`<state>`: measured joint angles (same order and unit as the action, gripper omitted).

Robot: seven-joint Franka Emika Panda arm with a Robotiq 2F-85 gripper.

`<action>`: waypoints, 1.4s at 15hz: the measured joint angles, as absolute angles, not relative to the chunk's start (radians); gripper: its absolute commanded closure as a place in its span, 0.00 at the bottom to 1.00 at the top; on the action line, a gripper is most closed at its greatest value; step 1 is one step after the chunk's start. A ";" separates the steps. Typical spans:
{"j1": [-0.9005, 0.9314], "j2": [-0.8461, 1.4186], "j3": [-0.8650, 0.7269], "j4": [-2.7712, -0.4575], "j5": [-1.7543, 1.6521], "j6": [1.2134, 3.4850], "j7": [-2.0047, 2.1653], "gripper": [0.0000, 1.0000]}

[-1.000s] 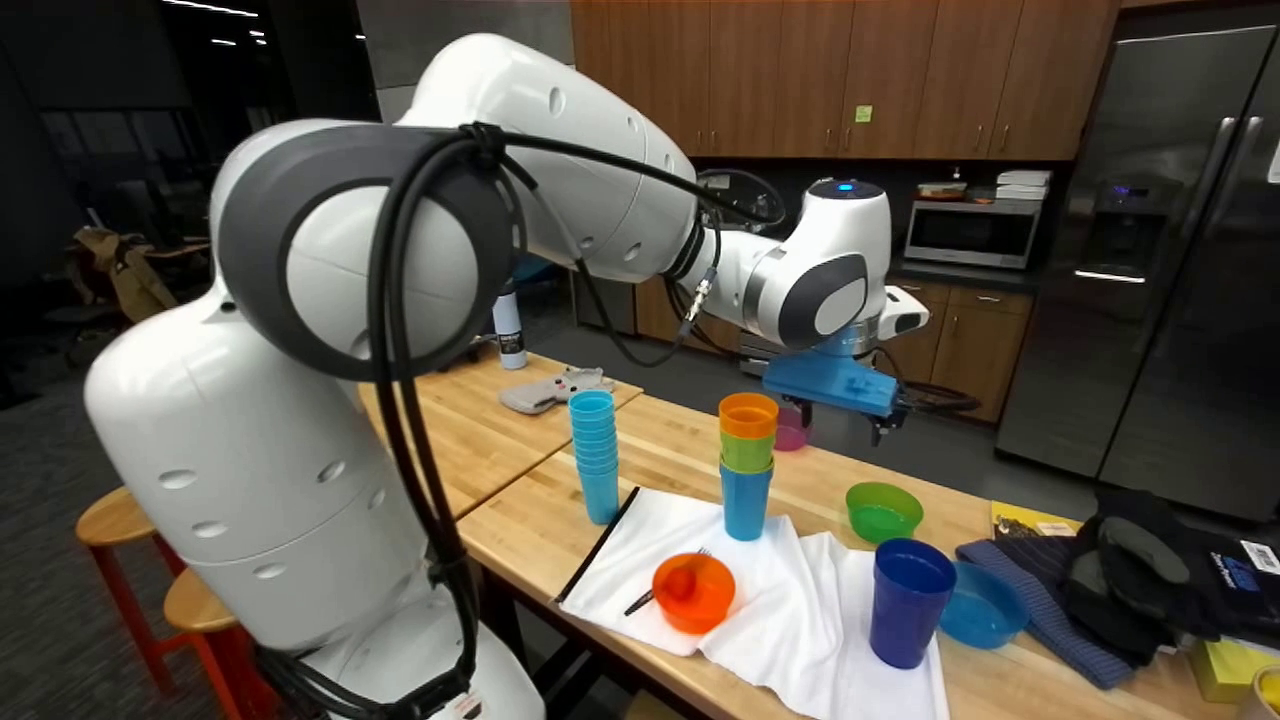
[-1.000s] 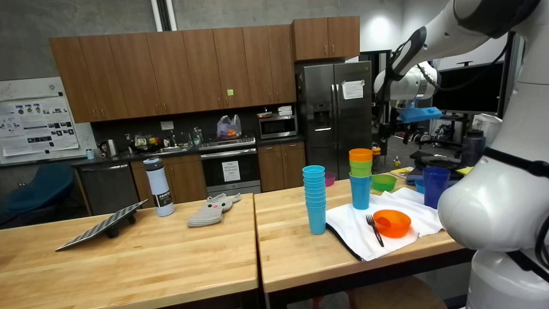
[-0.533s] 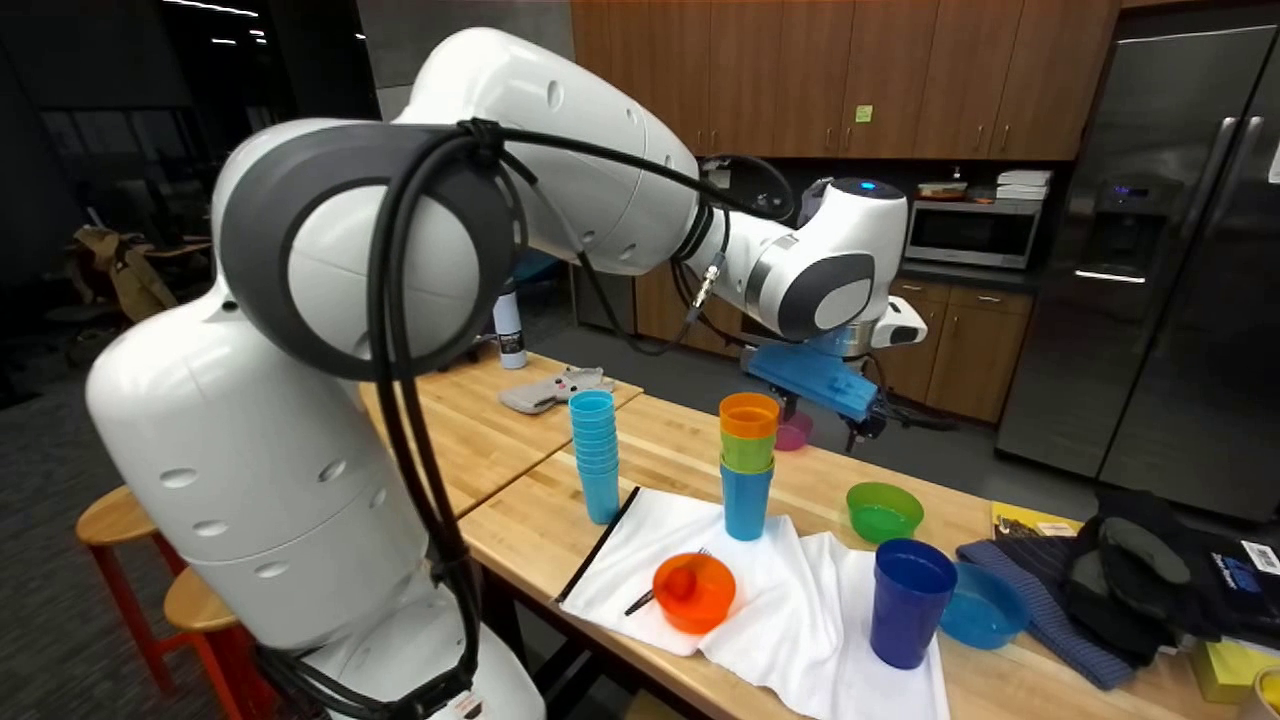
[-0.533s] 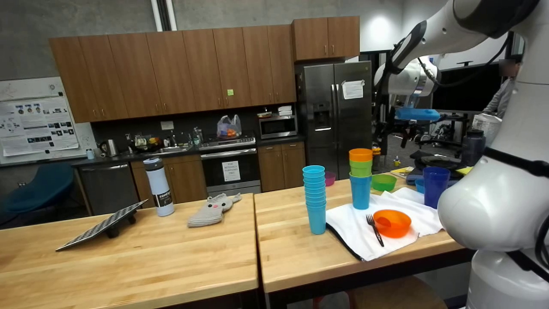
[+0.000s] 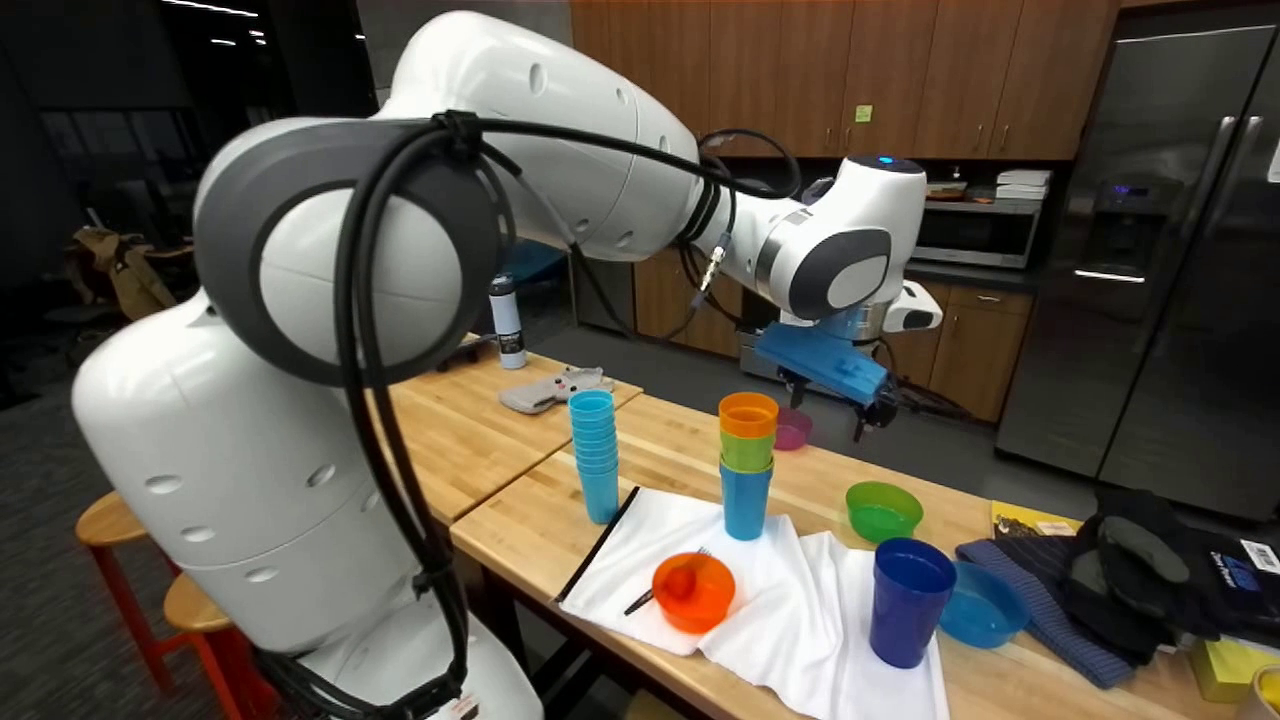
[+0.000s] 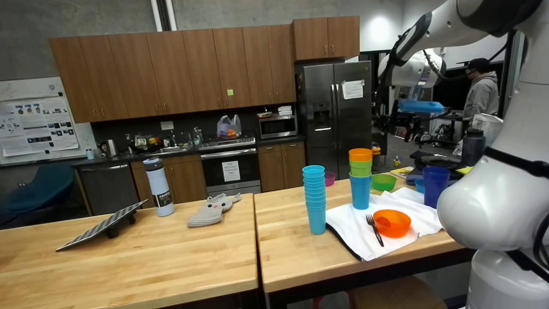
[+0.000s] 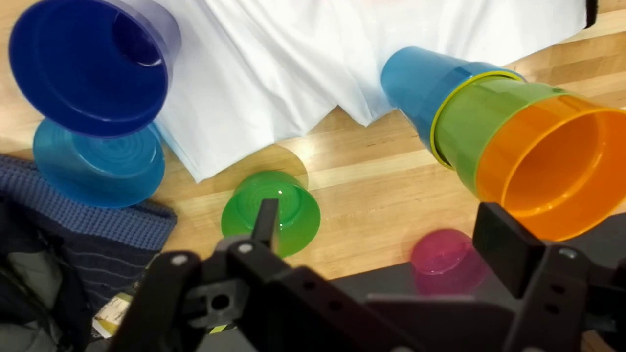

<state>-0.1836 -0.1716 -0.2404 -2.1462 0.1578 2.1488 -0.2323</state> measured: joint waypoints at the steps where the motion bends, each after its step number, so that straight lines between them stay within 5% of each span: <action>1: -0.178 -0.168 -0.239 -2.133 0.159 2.148 -0.245 0.00; 12: -0.165 0.059 -0.236 -1.804 0.162 1.984 -0.667 0.00; 21: -0.176 0.078 -0.216 -1.798 0.160 1.990 -0.673 0.00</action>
